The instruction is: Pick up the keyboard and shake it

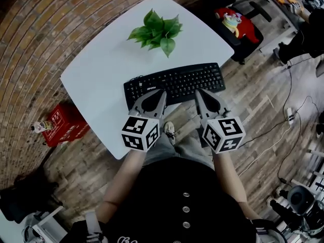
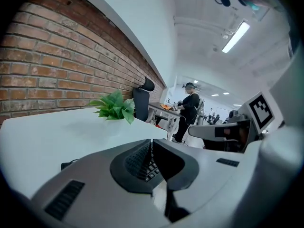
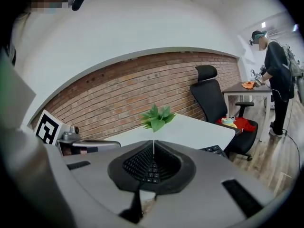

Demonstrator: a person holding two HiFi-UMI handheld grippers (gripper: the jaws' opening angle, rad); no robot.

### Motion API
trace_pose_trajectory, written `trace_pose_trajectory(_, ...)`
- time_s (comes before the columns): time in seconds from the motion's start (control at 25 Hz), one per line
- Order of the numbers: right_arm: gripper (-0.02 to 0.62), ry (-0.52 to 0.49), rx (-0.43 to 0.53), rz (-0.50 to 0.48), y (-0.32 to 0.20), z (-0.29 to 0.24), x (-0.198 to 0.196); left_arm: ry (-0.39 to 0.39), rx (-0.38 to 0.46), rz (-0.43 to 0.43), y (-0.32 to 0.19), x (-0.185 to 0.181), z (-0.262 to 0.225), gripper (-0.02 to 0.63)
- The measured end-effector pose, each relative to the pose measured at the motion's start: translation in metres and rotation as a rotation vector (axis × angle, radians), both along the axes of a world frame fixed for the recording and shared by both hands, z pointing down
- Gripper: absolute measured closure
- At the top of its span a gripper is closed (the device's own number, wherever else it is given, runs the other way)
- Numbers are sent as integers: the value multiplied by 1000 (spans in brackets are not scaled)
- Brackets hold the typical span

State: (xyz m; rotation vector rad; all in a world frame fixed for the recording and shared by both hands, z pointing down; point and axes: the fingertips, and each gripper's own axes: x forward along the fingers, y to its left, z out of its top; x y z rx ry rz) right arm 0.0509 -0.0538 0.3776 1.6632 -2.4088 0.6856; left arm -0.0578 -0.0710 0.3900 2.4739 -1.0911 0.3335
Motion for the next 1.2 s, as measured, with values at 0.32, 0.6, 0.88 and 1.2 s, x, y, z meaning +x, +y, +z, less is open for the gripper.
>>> trace_pose_trajectory(0.32, 565, -75, -67, 73, -4, 17, 20, 15, -51, 50, -9, 12, 15, 583)
trace_pose_trajectory(0.6, 523, -112, -116, 86, -3, 28, 32, 11, -83, 21, -5, 19, 24, 583)
trace_pose_trajectory(0.88, 502, -145, -146, 50, -6, 41, 36, 11, -117, -13, -2, 25, 32, 583)
trace_pose_trajectory(1.2, 420, -181, -243, 36, -2, 74, 45, -9, -161, -39, 7, 24, 52, 583)
